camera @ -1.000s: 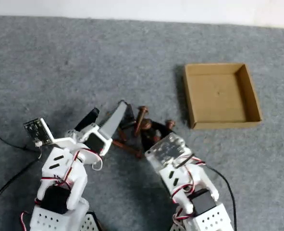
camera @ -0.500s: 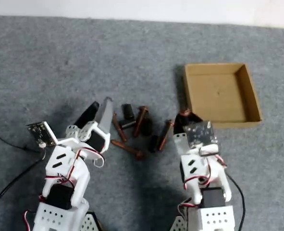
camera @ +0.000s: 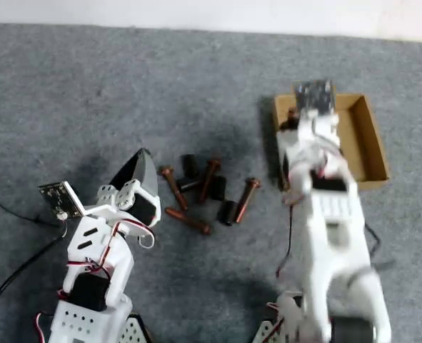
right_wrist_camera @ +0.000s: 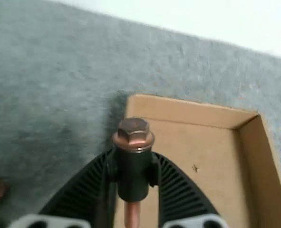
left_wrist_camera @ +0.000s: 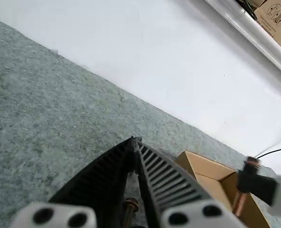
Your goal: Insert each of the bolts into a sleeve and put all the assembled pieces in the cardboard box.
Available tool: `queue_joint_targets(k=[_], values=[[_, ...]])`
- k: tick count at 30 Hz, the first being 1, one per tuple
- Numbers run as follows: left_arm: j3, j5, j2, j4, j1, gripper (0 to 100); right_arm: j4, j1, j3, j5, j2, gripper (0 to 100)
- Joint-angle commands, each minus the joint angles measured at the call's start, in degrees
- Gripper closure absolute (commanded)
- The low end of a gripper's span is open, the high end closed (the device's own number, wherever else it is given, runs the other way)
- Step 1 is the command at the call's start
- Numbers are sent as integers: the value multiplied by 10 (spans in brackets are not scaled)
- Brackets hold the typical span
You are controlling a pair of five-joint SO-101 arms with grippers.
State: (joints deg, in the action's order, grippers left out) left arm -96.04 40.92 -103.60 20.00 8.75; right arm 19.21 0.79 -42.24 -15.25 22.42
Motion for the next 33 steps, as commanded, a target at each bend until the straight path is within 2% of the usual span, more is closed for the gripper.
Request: queue_joint_targets(k=[1,8,14,21,27,33], values=[[-11,-4,-2,-11,-3,993,-18,-20,144,29,-144,992],[-11,-4,-2,-11,-4,993,-18,-33,265,107,-332,993],[-11,-4,-2,-11,-3,993,-18,-20,290,108,-421,993],[-11,-4,-3,-12,-3,993,-18,-20,288,108,-434,981],[-11,-4,-4,-12,-4,993,3,-19,290,108,-433,804],[-11,-4,-3,-12,-4,993,100,-18,320,108,-401,784]])
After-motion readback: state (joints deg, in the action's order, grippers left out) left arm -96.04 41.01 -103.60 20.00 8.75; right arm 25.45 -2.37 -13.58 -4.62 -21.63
